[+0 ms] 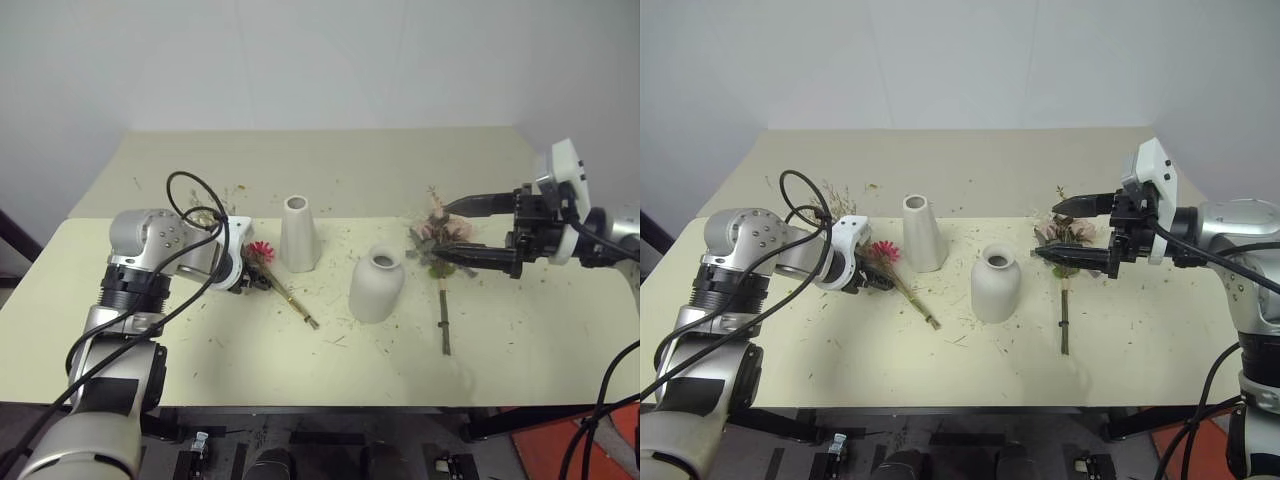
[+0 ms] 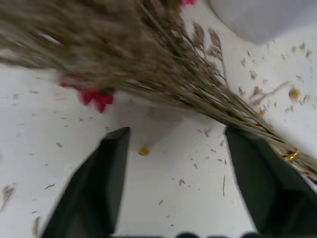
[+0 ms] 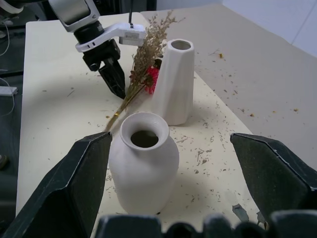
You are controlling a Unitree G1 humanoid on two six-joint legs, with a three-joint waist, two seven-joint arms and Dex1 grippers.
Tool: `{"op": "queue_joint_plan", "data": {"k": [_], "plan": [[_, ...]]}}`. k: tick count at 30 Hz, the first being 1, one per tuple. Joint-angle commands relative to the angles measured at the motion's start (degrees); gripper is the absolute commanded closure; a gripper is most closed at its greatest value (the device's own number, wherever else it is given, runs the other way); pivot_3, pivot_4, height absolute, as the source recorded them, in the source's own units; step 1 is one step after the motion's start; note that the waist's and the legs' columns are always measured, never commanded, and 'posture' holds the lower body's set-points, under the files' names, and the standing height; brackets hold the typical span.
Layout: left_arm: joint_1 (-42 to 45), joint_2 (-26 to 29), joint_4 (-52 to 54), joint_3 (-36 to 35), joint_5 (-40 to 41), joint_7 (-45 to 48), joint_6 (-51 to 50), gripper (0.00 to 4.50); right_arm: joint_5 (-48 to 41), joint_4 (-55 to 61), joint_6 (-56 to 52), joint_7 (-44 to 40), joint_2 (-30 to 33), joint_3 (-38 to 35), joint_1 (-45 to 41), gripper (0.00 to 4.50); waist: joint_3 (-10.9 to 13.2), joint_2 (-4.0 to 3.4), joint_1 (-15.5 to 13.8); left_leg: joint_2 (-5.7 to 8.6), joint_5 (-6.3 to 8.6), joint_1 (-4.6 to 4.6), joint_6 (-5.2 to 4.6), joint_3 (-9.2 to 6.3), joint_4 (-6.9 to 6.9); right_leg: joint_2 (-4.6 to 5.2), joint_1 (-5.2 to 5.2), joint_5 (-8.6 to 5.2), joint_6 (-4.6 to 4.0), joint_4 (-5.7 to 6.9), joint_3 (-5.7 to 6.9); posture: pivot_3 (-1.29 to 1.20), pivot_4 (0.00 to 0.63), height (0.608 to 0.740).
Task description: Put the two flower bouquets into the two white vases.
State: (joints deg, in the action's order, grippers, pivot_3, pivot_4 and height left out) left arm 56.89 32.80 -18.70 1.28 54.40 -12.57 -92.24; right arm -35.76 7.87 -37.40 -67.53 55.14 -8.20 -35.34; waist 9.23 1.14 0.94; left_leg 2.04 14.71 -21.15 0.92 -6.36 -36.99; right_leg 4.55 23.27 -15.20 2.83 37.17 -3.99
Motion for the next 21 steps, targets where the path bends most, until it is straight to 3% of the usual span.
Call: {"op": "queue_joint_plan", "data": {"k": [1,12,21], "plan": [[3.32,-0.67,-2.38,-2.49,4.31,-6.13,-0.26,0.03,-1.62,1.93,-0.10,0.94,-0.14,-2.64,-0.05,0.00,0.00,0.00,-0.16,0.01,-0.01,0.01,0.02,0.00,0.00,0.00,-0.01,0.01,0.00,0.01,0.00,0.00,0.150,0.740],[9.00,-1.81,-14.37,-0.18,21.77,-19.35,-0.26,0.03,-2.82,3.28,0.23,2.76,-0.52,-3.89,2.06,0.00,-0.01,0.00,-0.15,0.08,-0.05,-0.01,0.09,0.00,0.01,0.08,-0.02,0.05,0.02,-0.02,0.01,0.00,0.150,0.740],[8.91,-10.21,-19.03,-6.02,13.04,-25.84,-0.26,0.03,-3.06,3.46,0.30,3.46,-1.14,-4.29,2.48,0.00,-0.02,0.01,-0.19,0.13,-0.20,0.00,0.34,0.02,0.01,0.09,-0.04,0.06,0.02,-0.03,0.01,0.00,0.150,0.740]]}}
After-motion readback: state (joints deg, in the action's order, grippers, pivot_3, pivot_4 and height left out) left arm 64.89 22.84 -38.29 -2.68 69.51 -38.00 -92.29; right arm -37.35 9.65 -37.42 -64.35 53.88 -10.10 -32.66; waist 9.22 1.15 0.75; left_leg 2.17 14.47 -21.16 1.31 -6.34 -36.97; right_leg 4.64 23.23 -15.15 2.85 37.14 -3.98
